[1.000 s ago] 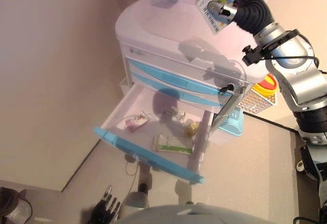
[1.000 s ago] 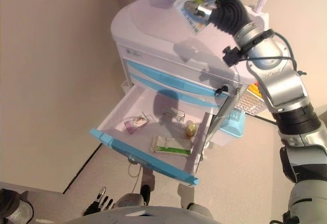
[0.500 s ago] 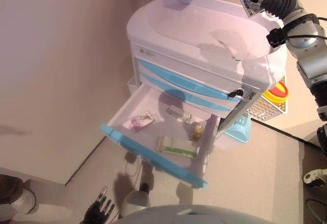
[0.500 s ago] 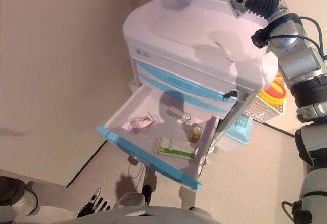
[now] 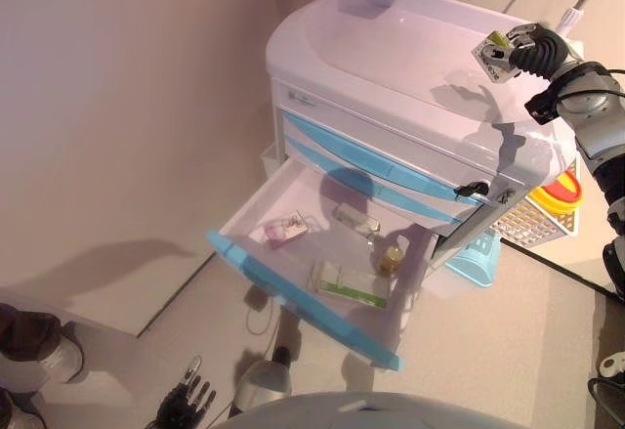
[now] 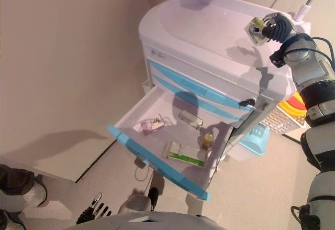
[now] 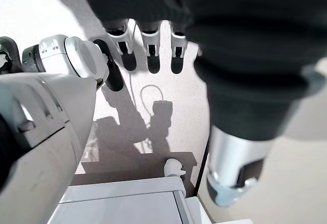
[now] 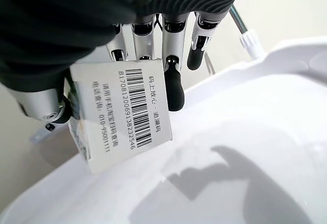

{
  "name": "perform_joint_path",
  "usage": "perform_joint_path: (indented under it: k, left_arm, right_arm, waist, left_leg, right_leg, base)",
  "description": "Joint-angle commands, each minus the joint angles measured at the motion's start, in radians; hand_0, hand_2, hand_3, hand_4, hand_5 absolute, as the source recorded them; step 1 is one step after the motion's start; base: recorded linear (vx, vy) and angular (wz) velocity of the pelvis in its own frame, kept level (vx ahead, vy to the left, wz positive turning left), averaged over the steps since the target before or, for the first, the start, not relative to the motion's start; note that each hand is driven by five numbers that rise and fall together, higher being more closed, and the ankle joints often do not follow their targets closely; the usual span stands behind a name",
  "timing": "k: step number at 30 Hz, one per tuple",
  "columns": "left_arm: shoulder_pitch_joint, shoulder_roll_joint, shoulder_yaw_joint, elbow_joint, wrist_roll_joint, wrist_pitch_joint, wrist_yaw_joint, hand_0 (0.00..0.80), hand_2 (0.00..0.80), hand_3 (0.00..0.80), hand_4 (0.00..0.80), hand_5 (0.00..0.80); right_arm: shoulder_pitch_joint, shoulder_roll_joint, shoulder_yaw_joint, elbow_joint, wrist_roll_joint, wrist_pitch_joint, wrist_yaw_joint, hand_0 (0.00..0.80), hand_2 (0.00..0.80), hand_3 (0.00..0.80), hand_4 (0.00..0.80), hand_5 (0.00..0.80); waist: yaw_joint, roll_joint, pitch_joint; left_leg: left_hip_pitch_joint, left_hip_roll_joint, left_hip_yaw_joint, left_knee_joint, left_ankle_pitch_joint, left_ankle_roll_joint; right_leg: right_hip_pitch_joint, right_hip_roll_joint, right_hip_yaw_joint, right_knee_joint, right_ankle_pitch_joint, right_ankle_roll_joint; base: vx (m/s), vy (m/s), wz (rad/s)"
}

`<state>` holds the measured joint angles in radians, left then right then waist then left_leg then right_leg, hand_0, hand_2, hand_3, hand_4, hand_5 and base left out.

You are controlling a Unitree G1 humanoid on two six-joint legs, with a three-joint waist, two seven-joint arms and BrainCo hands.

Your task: Open the drawer and pick up the medicine

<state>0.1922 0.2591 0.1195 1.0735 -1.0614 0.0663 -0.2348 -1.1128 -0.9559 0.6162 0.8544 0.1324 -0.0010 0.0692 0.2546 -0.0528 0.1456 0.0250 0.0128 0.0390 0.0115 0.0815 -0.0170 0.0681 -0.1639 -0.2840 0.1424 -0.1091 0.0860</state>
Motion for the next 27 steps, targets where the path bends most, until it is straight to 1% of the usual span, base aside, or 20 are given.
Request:
perform_joint_path:
  k: [1, 5, 12, 18, 19, 20, 21, 22, 27]
  left_arm:
    - [0.0, 0.052, -0.028, -0.027, 0.012, 0.005, -0.026, 0.0, 0.0, 0.0, 0.0, 0.0]
    - [-0.005, 0.054, -0.032, -0.021, 0.016, 0.007, -0.031, 0.0, 0.0, 0.0, 0.0, 0.0]
    - [0.001, 0.054, -0.03, -0.029, 0.026, 0.011, -0.04, 0.0, 0.0, 0.0, 0.0, 0.0]
    - [-0.003, 0.058, -0.028, -0.036, 0.026, 0.018, -0.039, 0.0, 0.0, 0.0, 0.0, 0.0]
    - [-0.004, 0.058, -0.03, -0.036, 0.026, 0.018, -0.039, 0.0, 0.0, 0.0, 0.0, 0.0]
    - [-0.006, 0.057, -0.034, -0.036, 0.026, 0.016, -0.036, 0.0, 0.0, 0.0, 0.0, 0.0]
    - [-0.006, 0.058, -0.035, -0.036, 0.025, 0.017, -0.037, 0.0, 0.0, 0.0, 0.0, 0.0]
    - [-0.006, 0.058, -0.035, -0.039, 0.024, 0.017, -0.035, 0.0, 0.0, 0.0, 0.0, 0.0]
    - [-0.003, 0.059, -0.042, -0.061, 0.017, 0.023, -0.018, 0.0, 0.0, 0.0, 0.0, 0.0]
  right_arm:
    - [-0.073, -0.01, 0.062, 0.003, -0.043, -0.069, 0.017, 0.8, 0.8, 0.8, 0.8, 0.8]
    - [-0.059, 0.007, 0.059, 0.036, -0.061, -0.086, 0.04, 0.8, 0.8, 0.8, 0.8, 0.8]
    - [-0.043, 0.024, 0.064, 0.063, -0.106, -0.082, 0.084, 0.8, 0.8, 0.8, 0.8, 0.8]
    - [-0.034, 0.026, 0.062, 0.069, -0.144, -0.059, 0.056, 0.8, 0.8, 0.8, 0.8, 0.8]
    - [-0.034, 0.027, 0.06, 0.074, -0.151, -0.058, 0.049, 0.499, 0.499, 0.499, 0.499, 0.499]
    - [-0.035, 0.03, 0.058, 0.078, -0.158, -0.052, 0.043, 0.38, 0.38, 0.38, 0.38, 0.38]
    - [-0.037, 0.028, 0.058, 0.082, -0.157, -0.045, 0.045, 0.053, 0.053, 0.053, 0.053, 0.053]
    - [-0.037, 0.027, 0.058, 0.084, -0.161, -0.04, 0.044, 0.0, 0.0, 0.0, 0.0, 0.0]
    - [-0.039, 0.028, 0.056, 0.101, -0.193, -0.012, -0.001, 0.0, 0.0, 0.0, 0.0, 0.0]
  waist:
    - [0.034, -0.031, 0.026]
    - [0.039, -0.03, 0.032]
    - [0.048, -0.029, 0.043]
    - [0.05, -0.031, 0.047]
    - [0.05, -0.031, 0.047]
    - [0.05, -0.032, 0.048]
    - [0.05, -0.032, 0.048]
    - [0.05, -0.032, 0.049]
    - [0.052, -0.03, 0.052]
  left_leg:
    - [-0.025, -0.041, -0.031, 0.08, -0.14, 0.01]
    - [-0.029, -0.042, -0.035, 0.085, -0.141, 0.01]
    - [-0.035, -0.045, -0.041, 0.097, -0.142, 0.01]
    - [-0.038, -0.043, -0.041, 0.101, -0.143, 0.011]
    - [-0.039, -0.043, -0.042, 0.102, -0.143, 0.011]
    - [-0.039, -0.043, -0.042, 0.103, -0.144, 0.012]
    - [-0.039, -0.042, -0.042, 0.104, -0.145, 0.012]
    - [-0.04, -0.042, -0.041, 0.105, -0.144, 0.011]
    - [-0.043, -0.041, -0.042, 0.11, -0.145, 0.012]
  right_leg:
    - [-0.006, -0.067, -0.026, -0.007, 0.096, 0.069]
    - [-0.007, -0.07, -0.029, -0.004, 0.096, 0.07]
    - [-0.007, -0.071, -0.03, 0.003, 0.094, 0.07]
    - [-0.009, -0.071, -0.03, 0.007, 0.094, 0.072]
    - [-0.009, -0.071, -0.03, 0.008, 0.094, 0.072]
    - [-0.009, -0.072, -0.029, 0.008, 0.094, 0.073]
    - [-0.009, -0.071, -0.029, 0.008, 0.094, 0.073]
    - [-0.009, -0.071, -0.029, 0.008, 0.095, 0.073]
    - [-0.012, -0.07, -0.026, 0.011, 0.096, 0.073]
  base:
    - [-0.007, 0.009, 0.04]
    - [-0.001, 0.002, 0.01]
    - [-0.001, 0.006, 0.02]
    - [0.0, 0.0, 0.0]
    - [0.0, 0.0, 0.0]
    - [0.0, 0.0, 0.0]
    - [0.0, 0.0, 0.0]
    - [0.0, 0.0, 0.0]
    - [0.0, 0.0, 0.0]
